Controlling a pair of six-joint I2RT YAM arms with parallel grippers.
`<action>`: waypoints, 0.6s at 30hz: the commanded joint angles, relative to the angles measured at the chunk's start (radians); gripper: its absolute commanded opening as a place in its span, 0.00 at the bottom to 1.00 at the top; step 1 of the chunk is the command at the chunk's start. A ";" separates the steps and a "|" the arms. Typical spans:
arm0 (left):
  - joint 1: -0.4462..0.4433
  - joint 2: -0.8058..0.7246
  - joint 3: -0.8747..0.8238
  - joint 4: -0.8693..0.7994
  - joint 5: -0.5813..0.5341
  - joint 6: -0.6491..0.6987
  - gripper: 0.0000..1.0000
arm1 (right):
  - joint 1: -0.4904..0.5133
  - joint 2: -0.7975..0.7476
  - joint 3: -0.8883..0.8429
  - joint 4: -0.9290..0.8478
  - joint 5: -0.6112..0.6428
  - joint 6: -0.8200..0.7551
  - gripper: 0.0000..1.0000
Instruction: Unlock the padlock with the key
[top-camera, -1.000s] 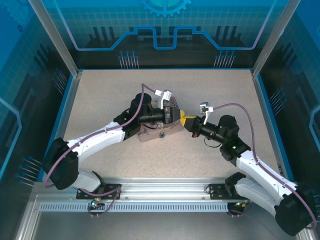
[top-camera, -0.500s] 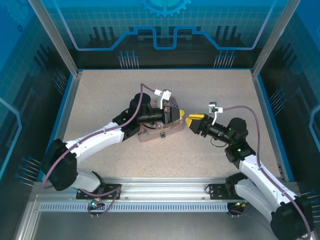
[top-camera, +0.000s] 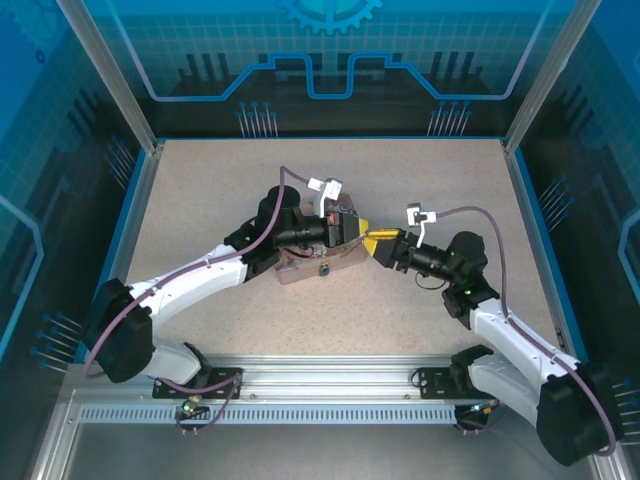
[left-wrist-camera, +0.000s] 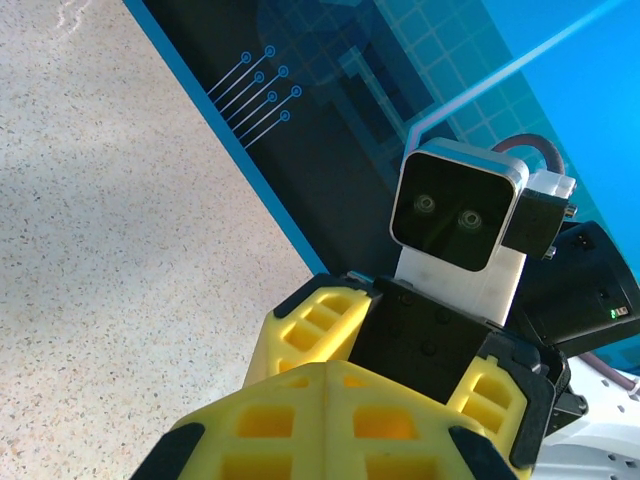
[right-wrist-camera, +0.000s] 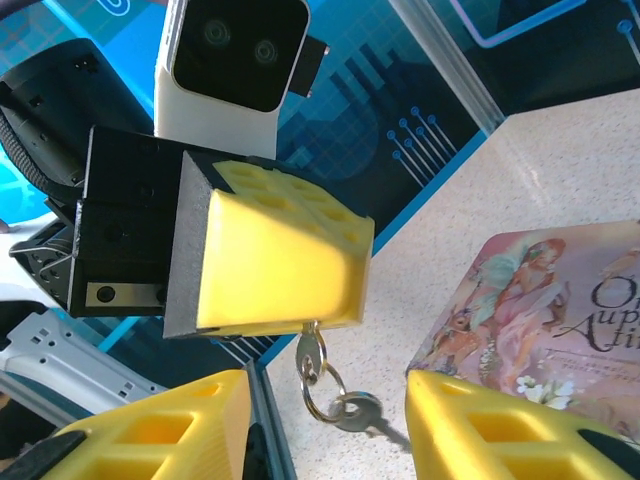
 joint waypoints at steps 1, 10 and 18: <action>-0.006 -0.028 0.023 0.023 0.010 0.013 0.00 | 0.029 0.021 0.043 0.068 -0.008 0.010 0.43; -0.007 -0.030 0.020 0.027 0.007 0.010 0.00 | 0.043 0.030 0.046 0.061 0.011 0.006 0.25; -0.006 -0.031 0.014 0.033 0.002 0.009 0.00 | 0.041 0.010 0.039 0.032 0.038 -0.002 0.09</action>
